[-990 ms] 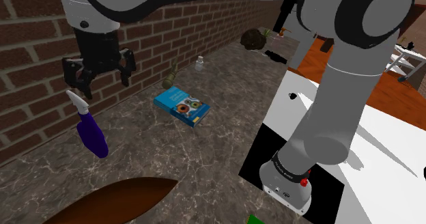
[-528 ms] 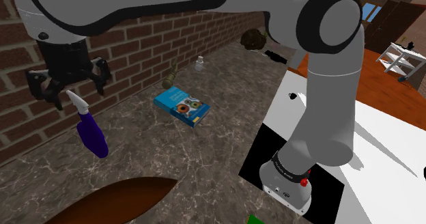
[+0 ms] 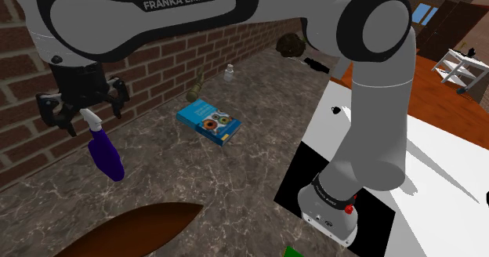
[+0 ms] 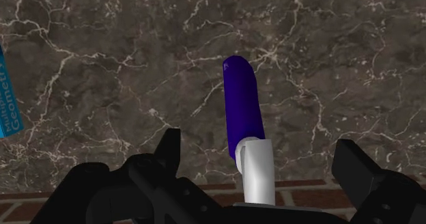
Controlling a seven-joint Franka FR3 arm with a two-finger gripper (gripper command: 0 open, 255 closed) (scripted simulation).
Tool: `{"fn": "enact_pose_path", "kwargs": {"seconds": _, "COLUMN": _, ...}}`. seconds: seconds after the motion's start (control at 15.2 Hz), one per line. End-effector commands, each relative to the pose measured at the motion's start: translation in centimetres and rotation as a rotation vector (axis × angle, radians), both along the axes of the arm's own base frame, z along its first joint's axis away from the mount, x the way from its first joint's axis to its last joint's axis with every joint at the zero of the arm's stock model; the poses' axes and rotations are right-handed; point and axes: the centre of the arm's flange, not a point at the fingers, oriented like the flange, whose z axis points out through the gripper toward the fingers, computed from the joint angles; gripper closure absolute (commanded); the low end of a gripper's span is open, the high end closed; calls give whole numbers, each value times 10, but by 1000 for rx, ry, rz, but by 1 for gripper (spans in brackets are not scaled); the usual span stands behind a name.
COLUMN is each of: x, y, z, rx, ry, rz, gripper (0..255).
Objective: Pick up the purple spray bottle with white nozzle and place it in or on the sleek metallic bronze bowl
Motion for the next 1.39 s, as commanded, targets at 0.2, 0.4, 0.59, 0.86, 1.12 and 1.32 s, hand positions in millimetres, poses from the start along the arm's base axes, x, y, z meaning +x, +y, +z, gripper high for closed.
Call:
{"fn": "enact_pose_path", "kwargs": {"seconds": 0.2, "x": 0, "y": 0, "z": 0, "rx": 0, "ry": 0, "rz": 0, "gripper": 0}}
{"fn": "enact_pose_path", "kwargs": {"seconds": 0.4, "x": 0, "y": 0, "z": 0, "rx": 0, "ry": 0, "rz": 0, "gripper": 255}}
{"fn": "enact_pose_path", "kwargs": {"seconds": 0.59, "x": 0, "y": 0, "z": 0, "rx": 0, "ry": 0, "rz": 0, "gripper": 255}}
{"fn": "enact_pose_path", "kwargs": {"seconds": 0.86, "x": 0, "y": 0, "z": 0, "rx": 0, "ry": 0, "rz": 0, "gripper": 255}}
{"fn": "enact_pose_path", "kwargs": {"seconds": 1.12, "x": 0, "y": 0, "z": 21, "rx": 0, "ry": 0, "rz": 0, "gripper": 255}}
{"fn": "enact_pose_path", "kwargs": {"seconds": 1.32, "x": 0, "y": 0, "z": 36, "rx": 0, "ry": 0, "rz": 0, "gripper": 255}}
